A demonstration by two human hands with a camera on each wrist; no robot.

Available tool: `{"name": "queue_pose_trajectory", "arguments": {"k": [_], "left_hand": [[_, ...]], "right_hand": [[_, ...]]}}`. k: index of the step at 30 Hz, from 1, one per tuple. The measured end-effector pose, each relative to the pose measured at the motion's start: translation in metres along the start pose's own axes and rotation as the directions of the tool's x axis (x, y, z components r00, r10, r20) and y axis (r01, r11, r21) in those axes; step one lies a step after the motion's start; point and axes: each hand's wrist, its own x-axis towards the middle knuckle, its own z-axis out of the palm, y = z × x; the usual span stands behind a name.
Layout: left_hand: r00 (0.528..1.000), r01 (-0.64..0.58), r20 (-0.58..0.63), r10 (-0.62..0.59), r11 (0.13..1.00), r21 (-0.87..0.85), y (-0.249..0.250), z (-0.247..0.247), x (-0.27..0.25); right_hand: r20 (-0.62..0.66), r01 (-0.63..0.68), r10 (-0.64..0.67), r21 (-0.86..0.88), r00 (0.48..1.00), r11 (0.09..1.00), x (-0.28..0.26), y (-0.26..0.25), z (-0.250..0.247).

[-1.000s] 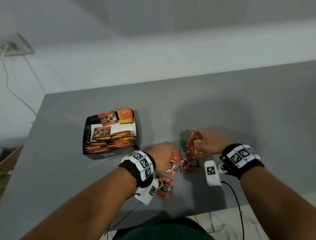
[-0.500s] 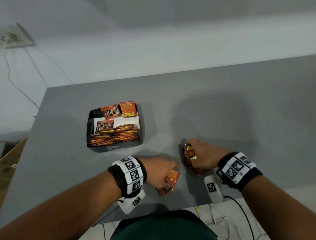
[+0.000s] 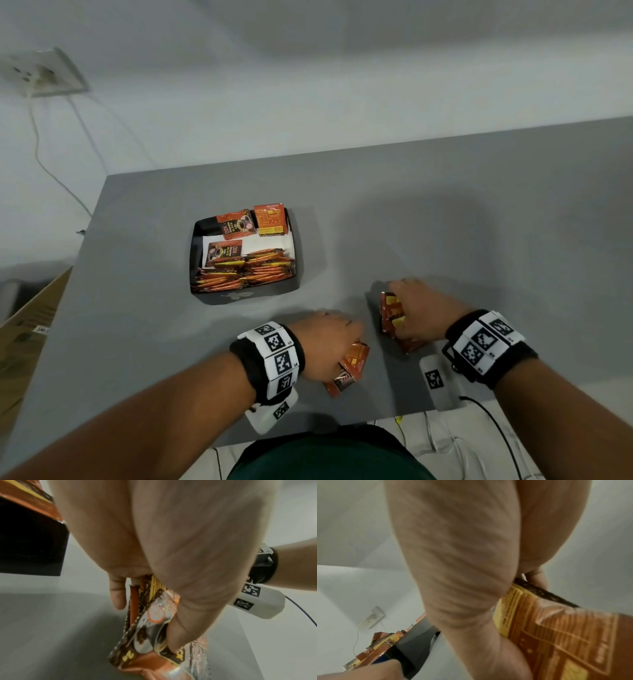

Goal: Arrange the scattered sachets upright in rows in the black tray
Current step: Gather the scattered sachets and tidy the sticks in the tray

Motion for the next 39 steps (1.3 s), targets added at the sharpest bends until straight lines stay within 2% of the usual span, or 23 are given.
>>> {"name": "queue_pose_trajectory", "arguments": {"k": [2,5,8,10,12,14,16,17,20,22,26,29,31,36,39], "left_hand": [[1.000,0.027,-0.003,-0.027,0.994,-0.111,-0.002,-0.004,-0.006],[0.997,0.054,-0.031,-0.068,0.937,-0.344,-0.013,-0.022,-0.021],[0.970,0.016,-0.192,-0.146,0.833,-0.553,-0.038,-0.059,-0.051],[0.895,-0.022,-0.357,-0.266,0.774,-0.632,-0.063,-0.087,-0.077],[0.772,-0.049,-0.501,-0.392,0.749,-0.661,-0.092,-0.112,-0.103],[0.681,0.020,-0.526,-0.509,0.731,-0.682,-0.123,-0.123,-0.121],[0.634,0.137,-0.525,-0.569,0.750,-0.647,-0.150,-0.121,-0.128],[0.646,0.196,-0.510,-0.568,0.769,-0.609,-0.158,-0.117,-0.128],[0.735,0.321,-0.426,-0.528,0.824,-0.467,-0.167,-0.097,-0.118],[0.753,0.364,-0.407,-0.516,0.843,-0.395,-0.169,-0.083,-0.109],[0.776,0.431,-0.357,-0.520,0.850,-0.302,-0.173,-0.059,-0.098],[0.808,0.407,-0.324,-0.493,0.863,-0.300,-0.168,-0.040,-0.094],[0.821,0.389,-0.307,-0.482,0.865,-0.316,-0.163,-0.031,-0.092],[0.817,0.389,-0.300,-0.492,0.855,-0.343,-0.168,-0.026,-0.094],[0.820,0.266,-0.336,-0.463,0.829,-0.491,-0.170,-0.034,-0.097]], "right_hand": [[0.048,0.035,-0.036,0.029,0.998,0.999,-0.001,-0.006,-0.006],[0.098,0.170,-0.178,0.090,0.979,0.981,-0.004,-0.026,-0.029],[-0.015,0.202,-0.202,0.150,0.979,0.968,-0.001,-0.050,-0.065],[-0.160,0.251,-0.217,0.240,0.963,0.938,0.005,-0.067,-0.088],[-0.285,0.309,-0.218,0.329,0.933,0.892,0.013,-0.090,-0.106],[-0.383,0.376,-0.220,0.399,0.897,0.836,0.026,-0.118,-0.117],[-0.453,0.439,-0.254,0.366,0.854,0.821,0.044,-0.150,-0.121],[-0.464,0.458,-0.282,0.327,0.840,0.827,0.056,-0.163,-0.118],[-0.417,0.452,-0.347,0.184,0.840,0.873,0.089,-0.195,-0.100],[-0.382,0.448,-0.386,0.084,0.840,0.890,0.105,-0.206,-0.087],[-0.204,0.462,-0.455,-0.013,0.867,0.887,0.121,-0.204,-0.072],[-0.118,0.430,-0.435,-0.064,0.893,0.900,0.117,-0.202,-0.059],[-0.107,0.415,-0.431,-0.142,0.896,0.899,0.114,-0.201,-0.050],[-0.240,0.424,-0.448,-0.145,0.861,0.894,0.113,-0.199,-0.042],[-0.278,0.451,-0.456,-0.085,0.846,0.889,0.113,-0.197,-0.041]]}}
